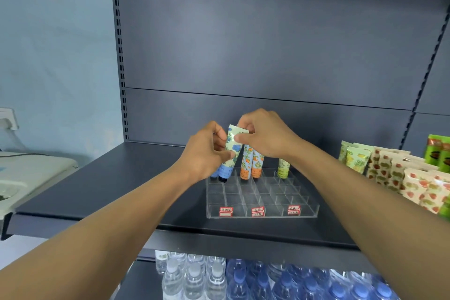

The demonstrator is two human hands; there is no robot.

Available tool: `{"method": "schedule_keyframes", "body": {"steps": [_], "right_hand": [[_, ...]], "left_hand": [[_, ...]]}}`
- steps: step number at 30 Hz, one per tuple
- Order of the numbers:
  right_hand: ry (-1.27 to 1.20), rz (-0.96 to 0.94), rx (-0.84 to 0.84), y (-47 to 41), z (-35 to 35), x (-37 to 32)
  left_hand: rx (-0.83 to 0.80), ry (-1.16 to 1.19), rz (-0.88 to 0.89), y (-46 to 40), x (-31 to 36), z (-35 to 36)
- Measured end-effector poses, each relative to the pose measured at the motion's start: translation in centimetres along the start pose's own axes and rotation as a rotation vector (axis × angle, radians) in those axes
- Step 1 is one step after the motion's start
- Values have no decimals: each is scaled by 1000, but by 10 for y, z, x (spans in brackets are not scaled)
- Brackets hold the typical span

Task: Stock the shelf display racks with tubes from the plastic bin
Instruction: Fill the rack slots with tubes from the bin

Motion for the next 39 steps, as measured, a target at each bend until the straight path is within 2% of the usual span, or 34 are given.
{"method": "schedule_keyframes", "body": {"steps": [4,7,17,31,39], "right_hand": [[78,75,94,-9,-4,6],[179,63,146,-16,-1,5],[478,26,270,-40,32,-6],[575,66,237,-39,46,3],[447,16,236,-28,33,-2]], "left_hand": [[39,-83,-2,0,-1,-13],[50,-195,-33,0,-9,-27],[-90,-291,-89,7,-27,-26],[-140,-289,-132,14,-39,-28],[-154,-316,-120,19,-26,-29]]}}
Point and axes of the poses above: each hand's wrist, its own y-axis away from the middle knuckle, its own z-axis out of the palm, x = y × z, the point moved 6 cm from there along -y, towards the middle knuckle, and after that the axes turned 14 degrees about z, right-handed, at the moved point
